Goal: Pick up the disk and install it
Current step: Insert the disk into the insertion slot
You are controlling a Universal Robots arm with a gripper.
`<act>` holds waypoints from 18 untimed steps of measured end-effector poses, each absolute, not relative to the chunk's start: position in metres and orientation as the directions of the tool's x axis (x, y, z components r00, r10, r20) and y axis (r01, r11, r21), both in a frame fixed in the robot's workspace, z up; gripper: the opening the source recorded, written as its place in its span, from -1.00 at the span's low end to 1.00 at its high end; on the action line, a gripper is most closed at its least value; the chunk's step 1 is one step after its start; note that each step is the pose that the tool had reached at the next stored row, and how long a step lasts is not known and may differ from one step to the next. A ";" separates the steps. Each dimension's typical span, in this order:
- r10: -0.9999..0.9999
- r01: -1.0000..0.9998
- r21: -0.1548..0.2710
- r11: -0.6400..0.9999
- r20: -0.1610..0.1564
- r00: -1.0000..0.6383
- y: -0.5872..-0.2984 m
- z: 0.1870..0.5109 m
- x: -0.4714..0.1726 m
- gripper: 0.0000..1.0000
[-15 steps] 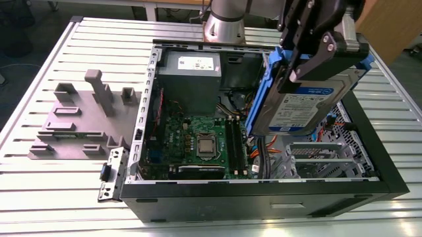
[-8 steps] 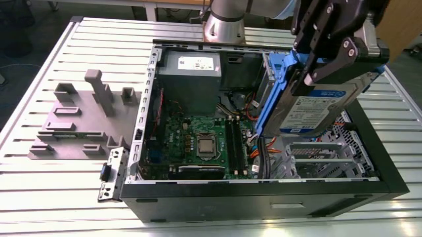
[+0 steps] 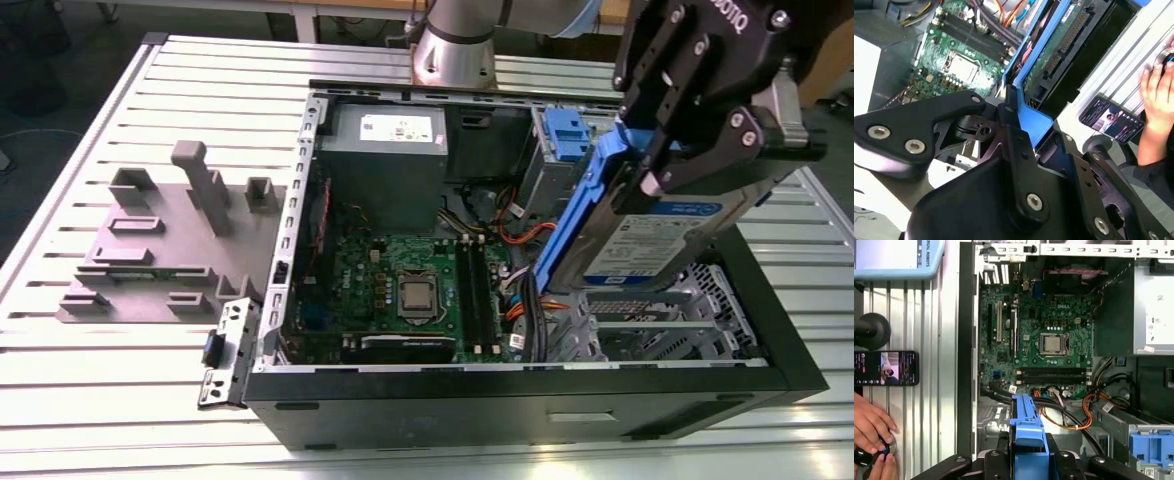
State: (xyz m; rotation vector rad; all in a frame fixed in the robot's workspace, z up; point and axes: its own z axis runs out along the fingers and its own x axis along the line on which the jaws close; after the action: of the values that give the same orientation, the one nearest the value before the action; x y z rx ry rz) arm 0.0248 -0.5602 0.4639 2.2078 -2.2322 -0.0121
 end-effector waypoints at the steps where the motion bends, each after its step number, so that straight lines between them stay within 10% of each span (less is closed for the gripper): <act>1: -1.000 -1.000 0.007 0.011 -0.004 -0.011 -0.560 0.463 0.028 -0.27; 18: -1.000 -1.000 0.007 0.012 -0.001 -0.012 -0.562 0.449 0.070 -0.27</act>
State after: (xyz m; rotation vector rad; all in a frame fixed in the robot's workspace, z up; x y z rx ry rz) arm 0.0698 -0.5619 0.4488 2.2059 -2.2315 -0.0092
